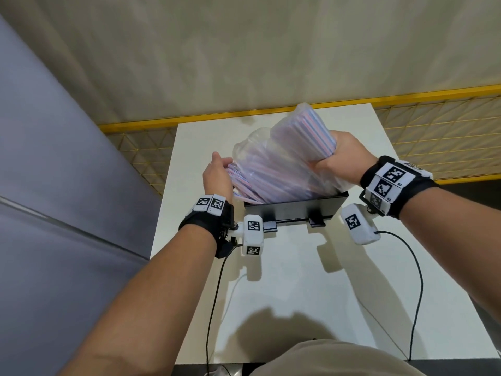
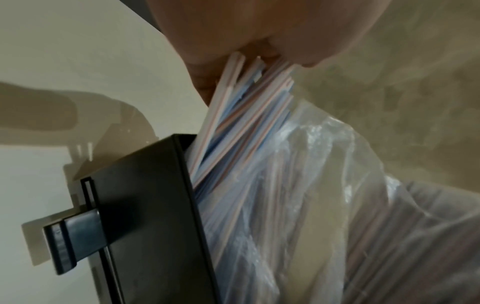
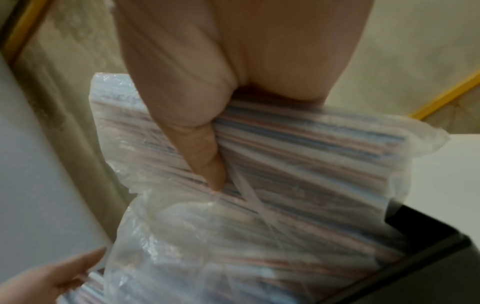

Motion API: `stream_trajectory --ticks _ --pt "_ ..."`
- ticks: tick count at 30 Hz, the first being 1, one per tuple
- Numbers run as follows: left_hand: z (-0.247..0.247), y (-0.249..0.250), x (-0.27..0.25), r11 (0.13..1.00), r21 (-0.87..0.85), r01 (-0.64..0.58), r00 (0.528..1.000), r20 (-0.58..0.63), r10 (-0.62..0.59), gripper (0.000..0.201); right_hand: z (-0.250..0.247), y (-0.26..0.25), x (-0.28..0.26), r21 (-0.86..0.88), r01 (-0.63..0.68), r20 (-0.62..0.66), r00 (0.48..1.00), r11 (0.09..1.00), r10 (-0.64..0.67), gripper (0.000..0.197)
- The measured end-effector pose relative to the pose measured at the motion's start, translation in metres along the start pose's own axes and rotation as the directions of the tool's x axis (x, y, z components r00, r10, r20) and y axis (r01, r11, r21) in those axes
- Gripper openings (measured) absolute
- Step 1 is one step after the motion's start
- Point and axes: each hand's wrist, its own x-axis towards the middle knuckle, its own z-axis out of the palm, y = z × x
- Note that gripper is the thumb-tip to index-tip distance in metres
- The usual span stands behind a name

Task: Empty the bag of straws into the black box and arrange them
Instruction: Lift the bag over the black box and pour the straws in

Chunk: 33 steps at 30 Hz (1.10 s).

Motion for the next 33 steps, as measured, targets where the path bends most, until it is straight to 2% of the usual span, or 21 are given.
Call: stream_trajectory --ticks 4,8,10,13,16,18,21,23,25,27,29,30,33 --pt "-0.005 -0.002 0.003 0.995 -0.076 0.057 0.997 0.050 -0.053 0.059 0.002 0.000 -0.004 -0.011 -0.012 -0.001 1.000 1.000 0.012 0.022" --pt "-0.005 0.001 0.008 0.973 -0.215 0.083 0.996 0.041 -0.076 0.069 0.005 -0.001 -0.006 0.010 -0.026 -0.033 0.999 1.000 0.027 0.020" --pt "-0.006 0.004 0.008 0.947 -0.279 0.159 0.985 0.106 -0.134 0.077 0.008 -0.001 -0.008 0.019 -0.028 -0.040 0.999 0.999 0.028 0.020" --pt "-0.002 0.007 0.001 0.904 -0.324 0.278 0.944 0.265 -0.195 0.086 0.015 -0.003 -0.010 0.041 -0.041 -0.056 0.997 0.998 0.043 0.020" --pt "0.009 0.015 -0.012 0.930 -0.268 0.251 0.922 0.358 -0.146 0.079 0.025 -0.004 -0.011 0.010 -0.036 -0.060 0.998 0.999 0.036 0.023" --pt "0.015 0.024 -0.022 0.943 -0.244 0.226 0.912 0.394 -0.116 0.065 0.029 -0.005 -0.010 -0.016 -0.028 -0.060 0.998 0.999 0.027 0.025" --pt "0.023 0.034 -0.024 0.945 -0.262 0.195 0.916 0.393 -0.080 0.038 0.030 -0.010 -0.010 0.041 -0.029 -0.084 0.996 0.999 0.033 0.024" --pt "0.023 0.040 -0.024 0.959 -0.246 0.144 0.933 0.357 -0.049 0.035 0.027 -0.011 -0.008 0.088 -0.032 -0.109 0.993 0.996 0.042 0.026" --pt "0.020 0.042 -0.018 0.959 -0.254 0.128 0.951 0.306 -0.046 0.044 0.022 -0.011 -0.006 0.047 -0.032 -0.089 0.995 0.998 0.036 0.026" --pt "0.015 0.037 -0.009 0.965 -0.240 0.109 0.972 0.230 -0.053 0.073 0.017 -0.012 -0.005 -0.024 -0.040 -0.051 0.998 0.999 0.039 0.026" --pt "0.011 0.027 0.000 0.961 -0.238 0.139 0.975 0.201 -0.091 0.100 0.012 -0.013 -0.006 0.012 -0.059 -0.061 0.996 0.998 0.059 0.028" --pt "0.008 0.023 0.003 0.952 -0.249 0.180 0.967 0.223 -0.124 0.100 0.010 -0.012 -0.006 0.037 -0.066 -0.068 0.995 0.997 0.068 0.029" --pt "-0.002 0.021 0.005 0.918 -0.281 0.280 0.924 0.338 -0.178 0.077 0.009 -0.012 -0.006 0.114 -0.085 -0.068 0.993 0.990 0.093 0.030"
